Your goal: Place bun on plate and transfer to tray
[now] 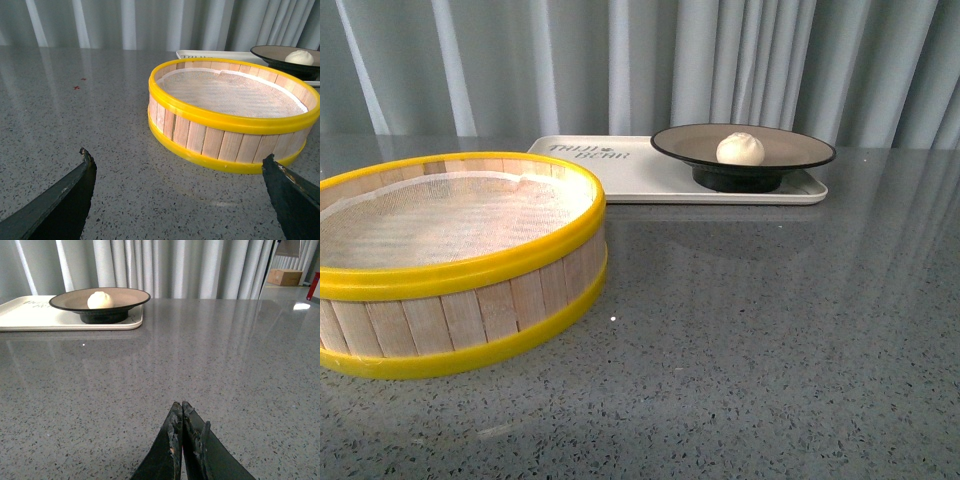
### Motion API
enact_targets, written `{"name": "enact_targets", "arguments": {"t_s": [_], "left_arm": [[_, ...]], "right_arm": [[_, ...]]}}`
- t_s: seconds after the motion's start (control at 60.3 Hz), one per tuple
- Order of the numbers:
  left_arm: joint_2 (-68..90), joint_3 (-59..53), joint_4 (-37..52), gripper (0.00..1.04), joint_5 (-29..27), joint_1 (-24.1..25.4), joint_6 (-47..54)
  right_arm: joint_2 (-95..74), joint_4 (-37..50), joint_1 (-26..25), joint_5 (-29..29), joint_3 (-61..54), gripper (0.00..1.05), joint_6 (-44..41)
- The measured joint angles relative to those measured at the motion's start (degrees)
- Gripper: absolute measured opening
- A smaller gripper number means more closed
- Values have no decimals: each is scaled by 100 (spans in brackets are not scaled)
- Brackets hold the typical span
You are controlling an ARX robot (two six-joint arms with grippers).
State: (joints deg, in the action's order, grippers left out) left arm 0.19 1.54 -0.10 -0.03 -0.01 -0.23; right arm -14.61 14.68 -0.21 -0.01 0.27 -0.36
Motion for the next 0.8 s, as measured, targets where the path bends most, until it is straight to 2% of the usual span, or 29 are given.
{"name": "enact_targets", "arguments": {"t_s": [0.315, 0.448, 0.796], "left_arm": [[0, 0, 0, 98, 0, 0, 0], [0, 0, 0, 98, -4, 0, 0], [-2, 0, 0, 98, 0, 0, 0]], "right_arm": [[450, -442, 0, -2, 0, 2, 0], [1233, -1412, 0, -4, 4, 2, 0], [1440, -1460, 0, -4, 4, 2, 0]]}}
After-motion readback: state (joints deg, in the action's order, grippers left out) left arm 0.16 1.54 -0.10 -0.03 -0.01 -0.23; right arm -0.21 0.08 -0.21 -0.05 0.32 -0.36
